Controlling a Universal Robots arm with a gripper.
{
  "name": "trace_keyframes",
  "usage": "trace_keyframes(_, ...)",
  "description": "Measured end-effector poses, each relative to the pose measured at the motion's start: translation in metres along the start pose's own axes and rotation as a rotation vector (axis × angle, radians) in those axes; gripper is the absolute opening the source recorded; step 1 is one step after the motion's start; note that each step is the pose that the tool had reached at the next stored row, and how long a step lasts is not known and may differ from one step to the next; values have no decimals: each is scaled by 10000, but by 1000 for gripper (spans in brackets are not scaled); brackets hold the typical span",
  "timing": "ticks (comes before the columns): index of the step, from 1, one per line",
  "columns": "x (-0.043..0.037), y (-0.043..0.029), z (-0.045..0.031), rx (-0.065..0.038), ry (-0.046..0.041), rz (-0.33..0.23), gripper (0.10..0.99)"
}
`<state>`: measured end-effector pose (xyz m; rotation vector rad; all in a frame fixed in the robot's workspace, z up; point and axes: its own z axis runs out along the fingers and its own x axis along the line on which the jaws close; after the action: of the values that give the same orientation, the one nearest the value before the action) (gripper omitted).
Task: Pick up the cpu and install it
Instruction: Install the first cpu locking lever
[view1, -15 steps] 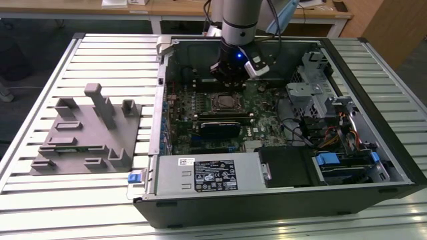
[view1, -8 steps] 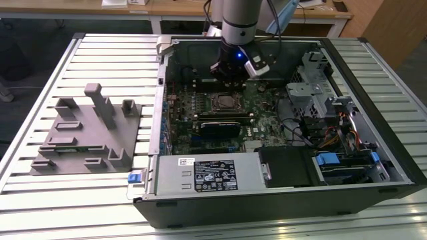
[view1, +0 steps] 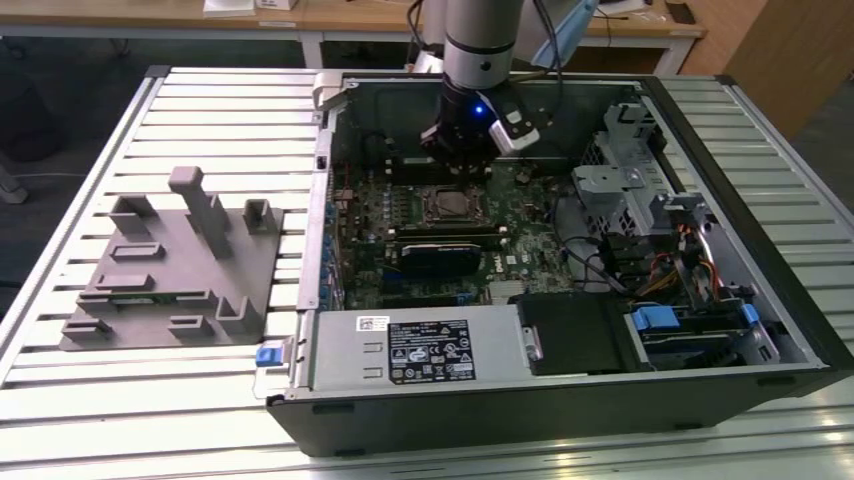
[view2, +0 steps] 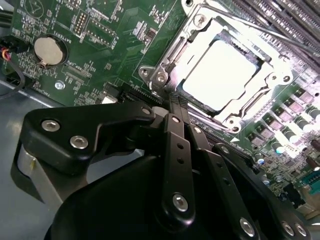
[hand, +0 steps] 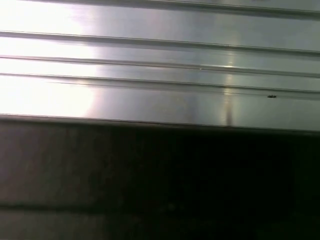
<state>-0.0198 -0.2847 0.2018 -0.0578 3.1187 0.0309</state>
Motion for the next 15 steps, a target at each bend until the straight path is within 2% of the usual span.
trace_keyframes(4,0,0,13,235,10,-5,106)
trace_keyframes(8,0,-1,30,354,16,-9,106)
trace_keyframes(11,2,0,39,350,17,-8,106)
trace_keyframes(13,1,1,41,248,12,-6,106)
trace_keyframes(15,1,0,42,80,6,-5,106)
